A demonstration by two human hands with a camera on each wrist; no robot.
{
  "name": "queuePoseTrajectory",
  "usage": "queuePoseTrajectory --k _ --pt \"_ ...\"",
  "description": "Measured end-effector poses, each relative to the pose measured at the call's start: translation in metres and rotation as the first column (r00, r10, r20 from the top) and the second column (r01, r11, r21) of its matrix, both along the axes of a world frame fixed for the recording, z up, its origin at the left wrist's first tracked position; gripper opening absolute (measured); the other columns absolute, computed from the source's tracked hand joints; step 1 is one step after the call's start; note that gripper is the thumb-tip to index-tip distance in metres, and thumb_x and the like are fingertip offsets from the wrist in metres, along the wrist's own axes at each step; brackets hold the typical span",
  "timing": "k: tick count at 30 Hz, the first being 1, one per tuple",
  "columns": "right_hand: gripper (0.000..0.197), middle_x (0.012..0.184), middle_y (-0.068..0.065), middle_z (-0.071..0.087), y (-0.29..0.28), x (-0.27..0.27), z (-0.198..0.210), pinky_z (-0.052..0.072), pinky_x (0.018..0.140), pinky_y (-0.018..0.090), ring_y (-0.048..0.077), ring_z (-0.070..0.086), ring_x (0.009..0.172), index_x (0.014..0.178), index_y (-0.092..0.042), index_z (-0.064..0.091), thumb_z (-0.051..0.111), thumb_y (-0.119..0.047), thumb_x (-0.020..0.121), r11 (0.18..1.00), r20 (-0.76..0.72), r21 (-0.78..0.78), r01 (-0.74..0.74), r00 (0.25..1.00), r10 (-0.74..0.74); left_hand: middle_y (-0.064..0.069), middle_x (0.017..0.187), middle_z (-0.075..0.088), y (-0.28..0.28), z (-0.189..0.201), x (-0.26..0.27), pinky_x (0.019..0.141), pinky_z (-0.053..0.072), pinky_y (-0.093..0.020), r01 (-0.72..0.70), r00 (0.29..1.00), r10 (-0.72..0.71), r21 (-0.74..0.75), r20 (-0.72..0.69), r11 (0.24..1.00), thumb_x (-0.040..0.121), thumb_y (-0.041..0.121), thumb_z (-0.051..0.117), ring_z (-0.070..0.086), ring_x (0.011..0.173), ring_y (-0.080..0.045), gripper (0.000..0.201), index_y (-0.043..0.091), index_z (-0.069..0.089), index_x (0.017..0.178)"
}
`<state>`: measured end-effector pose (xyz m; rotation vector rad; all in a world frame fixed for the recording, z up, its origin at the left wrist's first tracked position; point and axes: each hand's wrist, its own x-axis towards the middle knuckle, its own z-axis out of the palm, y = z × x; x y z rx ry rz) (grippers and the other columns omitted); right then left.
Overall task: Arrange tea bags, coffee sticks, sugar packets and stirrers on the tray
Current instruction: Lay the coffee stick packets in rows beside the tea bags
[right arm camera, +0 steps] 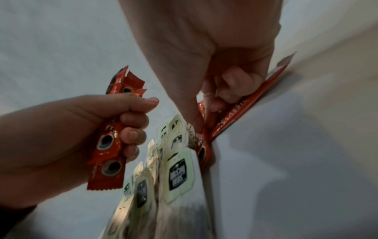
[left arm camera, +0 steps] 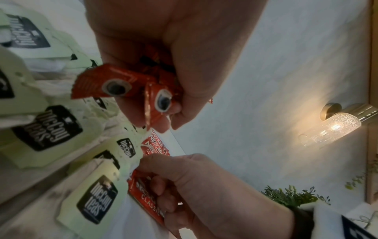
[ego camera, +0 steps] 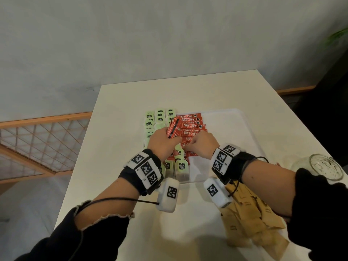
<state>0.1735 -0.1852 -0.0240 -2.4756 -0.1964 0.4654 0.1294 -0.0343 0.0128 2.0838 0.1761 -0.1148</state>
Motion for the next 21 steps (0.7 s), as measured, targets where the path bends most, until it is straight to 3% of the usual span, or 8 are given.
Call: queuePoseTrajectory --k 4,6,8,10,12,14,18,21 --pt "0.035 0.057 0.006 0.061 -0.001 0.001 0.002 0.034 0.048 0.021 0.012 0.049 0.049 0.074 -0.002 0.076 0.075 -0.036 0.079 0.998 0.007 0.046 0.031 0.999 -0.031 0.006 0.062 0.058 -0.001 0.001 0.002 0.04 0.041 -0.013 0.007 1.0 -0.007 0.025 -0.012 1.0 0.088 0.019 0.063 0.059 0.042 -0.009 0.019 0.02 0.053 0.073" --pt "0.032 0.064 0.012 0.067 -0.007 0.003 0.008 0.038 0.051 0.022 0.013 0.053 0.053 0.073 -0.003 0.076 0.076 -0.034 0.077 0.995 0.032 0.09 0.045 0.998 -0.048 0.006 0.064 0.059 -0.001 0.003 0.003 0.041 0.041 -0.013 0.011 1.0 -0.011 0.043 -0.006 0.999 0.09 0.021 0.062 0.061 0.046 -0.012 0.013 0.02 0.056 0.078" --pt "0.027 0.067 0.006 0.07 -0.016 0.002 0.017 0.041 0.053 0.021 0.012 0.056 0.058 0.071 -0.007 0.076 0.077 -0.033 0.077 0.989 0.076 0.145 0.033 0.996 -0.044 0.006 0.07 0.062 -0.003 0.006 0.004 0.04 0.041 -0.014 0.018 1.0 -0.018 0.051 -0.013 0.999 0.092 0.024 0.06 0.062 0.05 -0.013 0.005 0.019 0.061 0.094" --pt "0.022 0.06 -0.007 0.064 -0.024 -0.001 0.028 0.039 0.054 0.019 0.005 0.054 0.056 0.069 -0.014 0.074 0.078 -0.034 0.076 0.985 0.127 0.17 -0.012 0.992 -0.009 0.002 0.08 0.067 -0.007 0.008 0.005 0.041 0.042 -0.016 0.036 0.999 -0.035 0.053 -0.019 0.998 0.093 0.025 0.06 0.063 0.05 -0.013 0.016 0.017 0.063 0.106" --pt "0.018 0.059 -0.009 0.062 -0.031 -0.005 0.036 0.041 0.056 0.019 0.002 0.051 0.052 0.07 -0.018 0.073 0.078 -0.034 0.076 0.982 0.17 0.172 -0.071 0.985 0.042 -0.003 0.082 0.07 -0.012 0.01 0.006 0.042 0.044 -0.017 0.066 0.998 -0.064 0.069 -0.027 0.995 0.093 0.027 0.061 0.061 0.048 -0.01 0.016 0.016 0.065 0.103" --pt "0.014 0.067 -0.005 0.068 -0.038 -0.008 0.039 0.05 0.064 0.027 0.009 0.058 0.06 0.071 -0.018 0.072 0.077 -0.031 0.076 0.974 0.187 0.192 -0.122 0.979 0.085 0.0 0.071 0.066 -0.018 0.012 0.005 0.04 0.042 -0.015 0.081 0.996 -0.079 0.062 -0.033 0.995 0.093 0.027 0.061 0.057 0.041 -0.004 0.013 0.014 0.064 0.091" --pt "0.013 0.085 -0.001 0.071 -0.05 -0.015 0.039 0.053 0.082 0.035 0.018 0.067 0.083 0.087 -0.013 0.068 0.07 -0.025 0.085 0.95 0.08 0.297 -0.091 0.994 0.07 0.003 0.056 0.06 -0.029 0.013 0.001 0.04 0.039 -0.011 0.052 0.999 -0.052 0.036 0.002 0.998 0.095 0.028 0.061 0.052 0.036 0.001 0.021 0.007 0.066 0.093" --pt "0.019 0.093 0.002 0.07 -0.058 -0.023 0.039 0.051 0.082 0.026 0.015 0.066 0.083 0.1 -0.005 0.063 0.062 -0.023 0.094 0.921 -0.066 0.386 -0.055 0.994 0.087 -0.001 0.056 0.064 -0.03 0.017 -0.002 0.058 0.05 -0.026 -0.005 0.999 0.006 -0.028 0.045 1.0 0.094 0.031 0.061 0.06 0.05 -0.012 0.021 0.012 0.066 0.091"
